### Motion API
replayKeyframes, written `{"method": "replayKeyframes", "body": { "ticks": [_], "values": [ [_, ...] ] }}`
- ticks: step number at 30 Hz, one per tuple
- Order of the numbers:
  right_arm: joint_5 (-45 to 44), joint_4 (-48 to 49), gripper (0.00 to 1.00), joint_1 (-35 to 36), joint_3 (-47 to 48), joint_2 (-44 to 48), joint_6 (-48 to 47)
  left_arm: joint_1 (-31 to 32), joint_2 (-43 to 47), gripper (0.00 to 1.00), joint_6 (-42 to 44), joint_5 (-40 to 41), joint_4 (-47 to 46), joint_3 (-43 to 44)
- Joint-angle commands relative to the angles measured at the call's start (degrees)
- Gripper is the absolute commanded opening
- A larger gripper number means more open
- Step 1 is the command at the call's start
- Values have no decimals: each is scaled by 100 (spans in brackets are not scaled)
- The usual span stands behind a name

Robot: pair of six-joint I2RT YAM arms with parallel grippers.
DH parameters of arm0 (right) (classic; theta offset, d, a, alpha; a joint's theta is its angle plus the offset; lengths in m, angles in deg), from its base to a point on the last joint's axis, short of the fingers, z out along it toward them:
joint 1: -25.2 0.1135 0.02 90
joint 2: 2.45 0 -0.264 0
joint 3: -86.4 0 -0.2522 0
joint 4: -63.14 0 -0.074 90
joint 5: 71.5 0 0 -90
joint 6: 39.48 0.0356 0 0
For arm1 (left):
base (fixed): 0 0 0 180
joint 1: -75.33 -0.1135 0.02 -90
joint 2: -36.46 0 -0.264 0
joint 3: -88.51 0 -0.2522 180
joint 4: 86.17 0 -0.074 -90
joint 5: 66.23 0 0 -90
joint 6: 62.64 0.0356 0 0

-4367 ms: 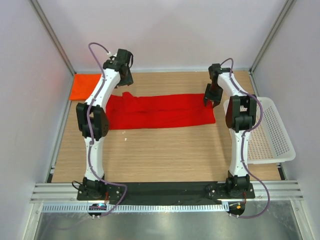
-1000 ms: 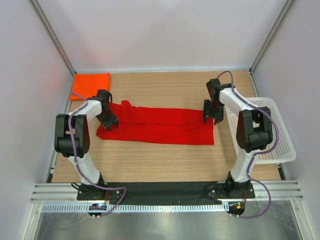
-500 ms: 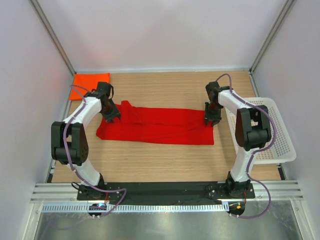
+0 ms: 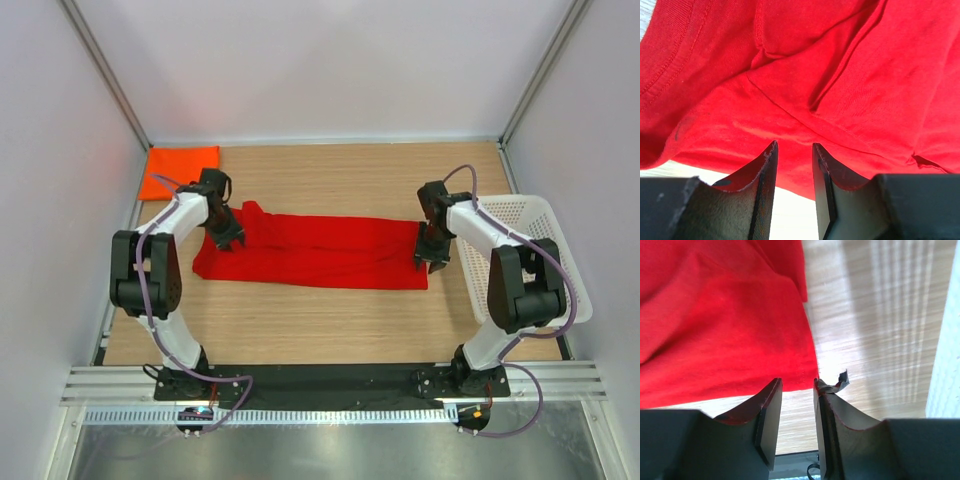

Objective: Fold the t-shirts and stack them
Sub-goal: Fold the tshirt

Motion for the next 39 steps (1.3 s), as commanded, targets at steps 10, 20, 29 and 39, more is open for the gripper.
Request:
{"method": "replayKeyframes", "body": {
  "ticks": [10,20,29,39],
  "values": [
    [100,237,38,25,-569,30,399,-20,-185,35,257,82,-68,105],
    [21,290,33,33,-797,47,434,-29,-308,35,257,82,-94,35],
    [-216,422,25,25,-1087,39,390,-55,-361,35,248,345,-77,26],
    [-428,783,1,24,-1571,-14,443,-169,-449,35,178,398,-33,-27]
  ]
}}
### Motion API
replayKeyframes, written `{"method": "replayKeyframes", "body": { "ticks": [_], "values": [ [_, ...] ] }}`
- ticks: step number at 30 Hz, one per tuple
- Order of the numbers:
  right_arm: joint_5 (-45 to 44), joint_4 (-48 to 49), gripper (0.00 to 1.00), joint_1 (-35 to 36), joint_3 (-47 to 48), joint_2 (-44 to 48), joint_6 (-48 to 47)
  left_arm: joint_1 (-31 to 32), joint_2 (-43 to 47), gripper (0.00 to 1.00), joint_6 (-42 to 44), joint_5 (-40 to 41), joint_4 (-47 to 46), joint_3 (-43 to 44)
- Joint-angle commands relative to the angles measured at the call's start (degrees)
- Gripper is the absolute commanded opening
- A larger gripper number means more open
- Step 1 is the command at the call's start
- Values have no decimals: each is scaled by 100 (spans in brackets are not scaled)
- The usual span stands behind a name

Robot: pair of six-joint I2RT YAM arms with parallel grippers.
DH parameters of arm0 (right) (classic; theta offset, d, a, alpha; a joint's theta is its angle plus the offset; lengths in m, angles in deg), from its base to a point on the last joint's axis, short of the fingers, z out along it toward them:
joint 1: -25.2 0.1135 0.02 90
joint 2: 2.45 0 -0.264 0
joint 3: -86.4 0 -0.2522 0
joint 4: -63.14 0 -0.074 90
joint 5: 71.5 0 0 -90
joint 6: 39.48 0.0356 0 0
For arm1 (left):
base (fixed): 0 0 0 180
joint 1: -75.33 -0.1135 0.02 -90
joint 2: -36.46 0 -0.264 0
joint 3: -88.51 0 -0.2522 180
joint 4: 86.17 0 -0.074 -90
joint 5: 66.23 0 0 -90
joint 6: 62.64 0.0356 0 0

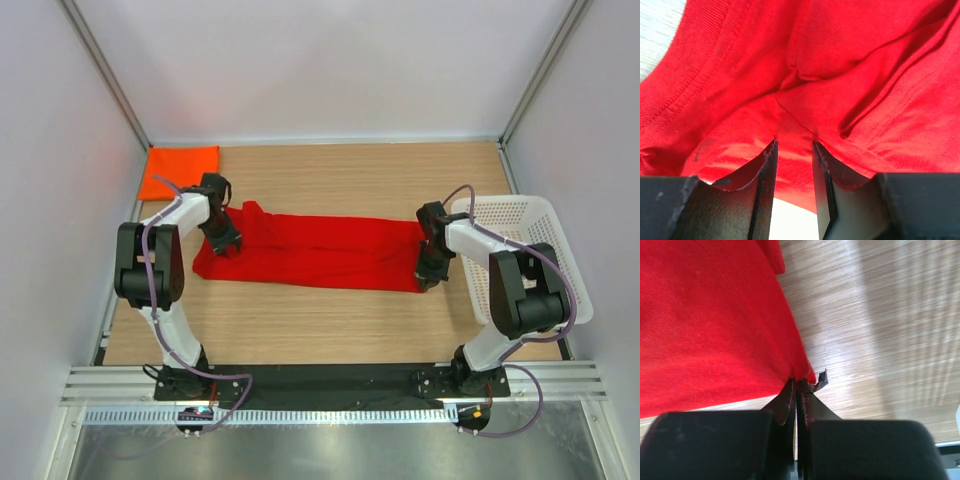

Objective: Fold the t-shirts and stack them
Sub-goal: Fold the tshirt

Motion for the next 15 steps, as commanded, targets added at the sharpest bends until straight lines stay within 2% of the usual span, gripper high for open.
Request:
{"method": "replayKeyframes", "body": {
  "ticks": [1,7,15],
  "values": [
    [-482,112,1,-8,-443,-93,110,-73,-35,35,1,118,-29,-27],
    [-605,312,1,0,-1215,1135,953,-117,-132,31,-8,136,-90,-44],
    [-614,647,1,-17,-1893,1498,1798,-126,-185,29,18,92,-143,-97]
  ]
}}
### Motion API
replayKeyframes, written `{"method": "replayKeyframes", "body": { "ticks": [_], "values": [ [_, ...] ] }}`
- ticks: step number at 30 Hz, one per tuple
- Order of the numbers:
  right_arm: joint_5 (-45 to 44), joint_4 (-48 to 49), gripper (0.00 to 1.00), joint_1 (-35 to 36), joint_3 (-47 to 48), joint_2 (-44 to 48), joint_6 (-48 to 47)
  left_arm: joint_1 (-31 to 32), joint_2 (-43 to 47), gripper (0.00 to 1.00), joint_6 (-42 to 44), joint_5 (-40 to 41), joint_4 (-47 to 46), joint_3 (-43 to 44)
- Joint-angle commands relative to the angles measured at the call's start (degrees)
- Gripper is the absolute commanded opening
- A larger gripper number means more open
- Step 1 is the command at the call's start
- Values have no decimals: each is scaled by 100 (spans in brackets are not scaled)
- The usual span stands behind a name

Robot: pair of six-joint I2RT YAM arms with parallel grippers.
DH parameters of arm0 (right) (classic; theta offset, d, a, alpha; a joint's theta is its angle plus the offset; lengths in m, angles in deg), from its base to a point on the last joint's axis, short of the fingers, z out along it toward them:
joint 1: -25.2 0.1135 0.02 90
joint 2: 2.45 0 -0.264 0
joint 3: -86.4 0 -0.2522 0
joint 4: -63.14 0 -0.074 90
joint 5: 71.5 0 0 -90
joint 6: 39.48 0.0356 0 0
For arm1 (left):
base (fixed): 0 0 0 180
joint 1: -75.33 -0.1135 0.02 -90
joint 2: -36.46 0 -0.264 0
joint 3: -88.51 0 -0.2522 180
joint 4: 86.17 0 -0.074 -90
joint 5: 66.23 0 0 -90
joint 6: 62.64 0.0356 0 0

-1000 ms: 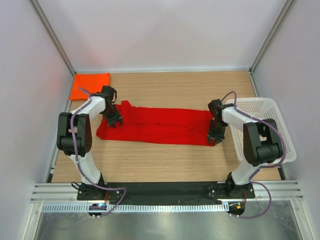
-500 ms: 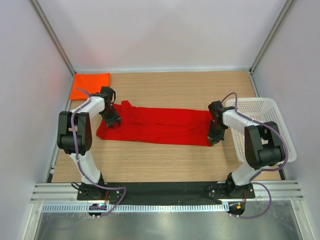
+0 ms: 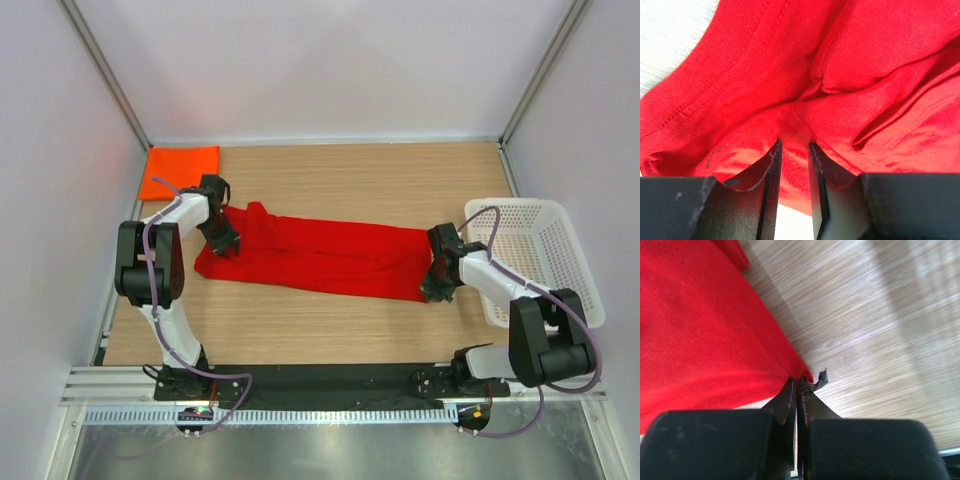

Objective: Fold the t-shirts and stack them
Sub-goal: Fold the tshirt

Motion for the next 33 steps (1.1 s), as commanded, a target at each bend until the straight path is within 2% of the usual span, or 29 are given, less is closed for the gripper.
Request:
{"method": "replayKeyframes", "body": {
  "ticks": [1,3,7,11,17,21,23,27,33],
  "values": [
    [-332,161,1,-21,-475,-88,346,-60,-65,28,77,79,-136,-90],
    [-244,189,1,-13,-370,-228,108,-60,31,27,173,61,-145,-117],
    [-454,-90,30,-13,192,-501,-551,-69,208,28,236,228,-145,-248],
    [-543,-294,40,-13,1016,-563,-1096,-253,190,28,113,115,-136,-459],
    [-429,-391,44,110,2107,-1238,-1378,-771,575,28,-45,114,-321,-1013],
    [-297,-408,45,110,2600,-1792,-1387,-843,901,28,-63,-52,-339,-1136],
    [-192,-443,44,119,2855,-2082,-1431,-843,1033,32,-55,-132,-356,-1110],
    [124,-601,41,119,3137,-2311,-1554,-799,1472,39,16,-457,-400,-944],
    [143,-567,45,233,2944,-2066,-1423,-764,1615,40,7,-746,-435,-671]
  ]
}}
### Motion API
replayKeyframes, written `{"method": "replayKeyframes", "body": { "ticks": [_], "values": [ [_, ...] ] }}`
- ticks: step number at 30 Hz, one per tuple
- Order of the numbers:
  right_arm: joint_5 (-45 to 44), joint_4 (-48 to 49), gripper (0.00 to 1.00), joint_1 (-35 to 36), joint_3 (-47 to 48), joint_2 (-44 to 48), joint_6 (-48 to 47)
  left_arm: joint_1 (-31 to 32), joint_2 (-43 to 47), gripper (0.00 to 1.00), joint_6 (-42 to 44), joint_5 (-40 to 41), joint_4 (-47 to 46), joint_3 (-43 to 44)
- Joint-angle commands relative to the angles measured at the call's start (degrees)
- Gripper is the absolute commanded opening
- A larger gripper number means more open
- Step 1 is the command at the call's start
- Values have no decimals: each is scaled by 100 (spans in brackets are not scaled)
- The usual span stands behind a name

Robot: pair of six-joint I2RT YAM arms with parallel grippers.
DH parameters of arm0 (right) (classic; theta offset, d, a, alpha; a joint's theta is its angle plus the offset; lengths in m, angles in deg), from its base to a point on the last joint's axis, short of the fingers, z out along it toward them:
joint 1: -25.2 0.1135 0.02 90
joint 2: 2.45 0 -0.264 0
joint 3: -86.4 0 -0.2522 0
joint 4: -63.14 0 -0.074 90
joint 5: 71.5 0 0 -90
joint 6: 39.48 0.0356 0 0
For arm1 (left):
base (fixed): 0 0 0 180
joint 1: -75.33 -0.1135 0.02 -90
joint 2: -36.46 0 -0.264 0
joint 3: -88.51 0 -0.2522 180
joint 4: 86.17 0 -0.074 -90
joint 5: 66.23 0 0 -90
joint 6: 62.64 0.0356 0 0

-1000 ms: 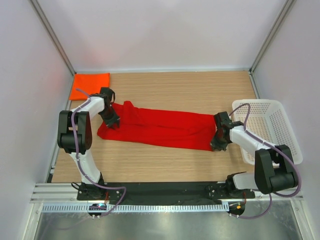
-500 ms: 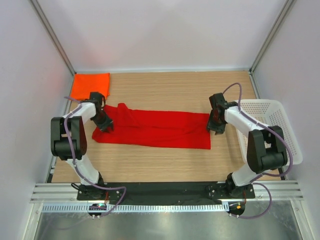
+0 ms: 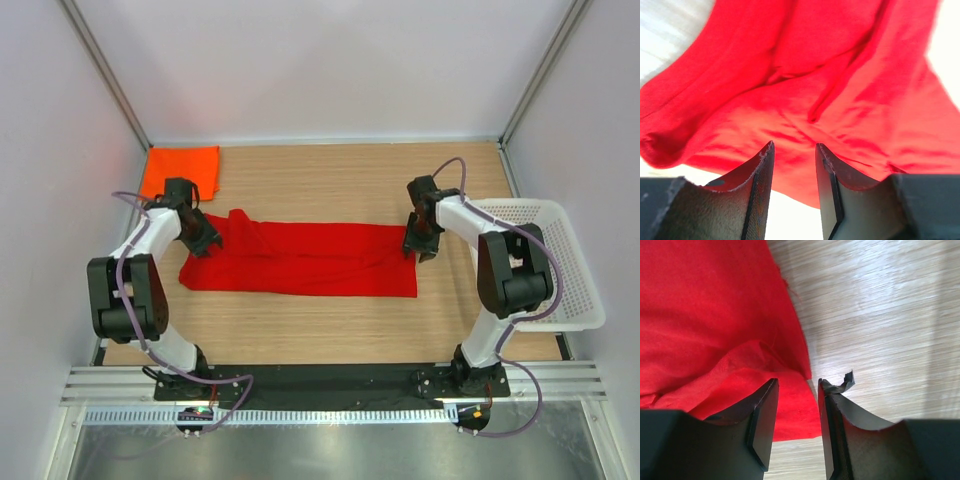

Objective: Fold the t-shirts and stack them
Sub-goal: Fold the tshirt

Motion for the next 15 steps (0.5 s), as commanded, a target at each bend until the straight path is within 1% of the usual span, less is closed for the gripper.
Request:
{"method": "replayKeyframes", "body": {
  "ticks": [1,6,9,12,15],
  "values": [
    [97,-38,45,113,-57,314,51,43,52,40,27,-386,-118,247],
    [211,120,43,166,-242,305,156,34,-564,37,-70,-721,-215,344],
    [246,296,40,166,-514,323,218,43,-880,35,-79,-739,-277,362],
    [229,375,32,166,-777,332,279,34,-1056,34,-44,-634,-259,344],
    [89,376,25,166,-849,455,332,34,-1153,32,-17,-546,-250,300]
  ]
}}
